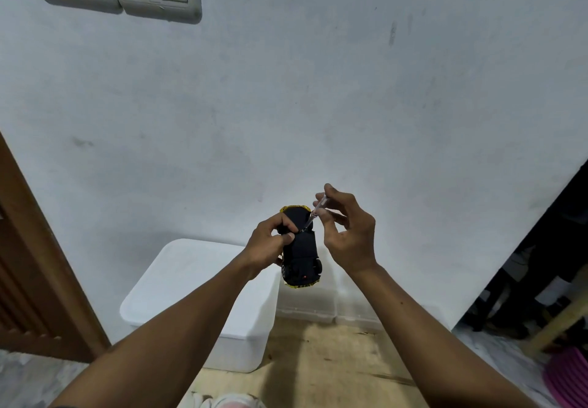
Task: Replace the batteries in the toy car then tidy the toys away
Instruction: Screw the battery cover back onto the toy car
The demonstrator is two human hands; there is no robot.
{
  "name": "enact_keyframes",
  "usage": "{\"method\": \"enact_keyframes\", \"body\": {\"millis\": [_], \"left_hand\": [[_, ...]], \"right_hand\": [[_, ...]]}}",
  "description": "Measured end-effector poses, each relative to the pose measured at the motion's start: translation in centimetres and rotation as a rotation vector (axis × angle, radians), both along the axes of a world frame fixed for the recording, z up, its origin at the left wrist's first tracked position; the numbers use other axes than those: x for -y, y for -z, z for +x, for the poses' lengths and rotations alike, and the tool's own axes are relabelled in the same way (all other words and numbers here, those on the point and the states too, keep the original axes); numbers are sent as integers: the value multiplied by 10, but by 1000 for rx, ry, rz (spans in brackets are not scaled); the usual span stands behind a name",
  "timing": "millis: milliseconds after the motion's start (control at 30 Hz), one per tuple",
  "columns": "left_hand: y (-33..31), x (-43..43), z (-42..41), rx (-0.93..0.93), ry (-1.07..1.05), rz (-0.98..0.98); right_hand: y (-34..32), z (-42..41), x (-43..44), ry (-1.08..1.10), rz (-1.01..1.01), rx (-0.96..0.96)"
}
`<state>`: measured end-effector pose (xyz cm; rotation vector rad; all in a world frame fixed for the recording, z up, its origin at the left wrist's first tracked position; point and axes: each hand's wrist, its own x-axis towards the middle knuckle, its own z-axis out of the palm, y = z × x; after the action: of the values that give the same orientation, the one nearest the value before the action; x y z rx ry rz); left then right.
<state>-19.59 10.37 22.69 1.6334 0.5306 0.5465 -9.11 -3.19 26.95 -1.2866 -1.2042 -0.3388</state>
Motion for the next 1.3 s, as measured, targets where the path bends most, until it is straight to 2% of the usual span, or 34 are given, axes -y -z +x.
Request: {"method": "enact_keyframes", "body": {"millis": [533, 667, 900, 1167, 1300], "left_hand": [[2, 0, -2, -20, -7, 6], [-1, 2, -2, -11, -11, 4], [-2, 5, -4, -11, -9, 10], [-6, 8, -7, -24, -7, 16], [-11, 10, -9, 26, 20, -21]], "right_hand": [[-2, 10, 0, -44, -53, -43], [-4, 3, -1, -31, -55, -116], [-7, -1, 1, -63, -83, -104], [-3, -3, 3, 28, -31, -171], [-3, -1, 6, 54, -9, -232]]}}
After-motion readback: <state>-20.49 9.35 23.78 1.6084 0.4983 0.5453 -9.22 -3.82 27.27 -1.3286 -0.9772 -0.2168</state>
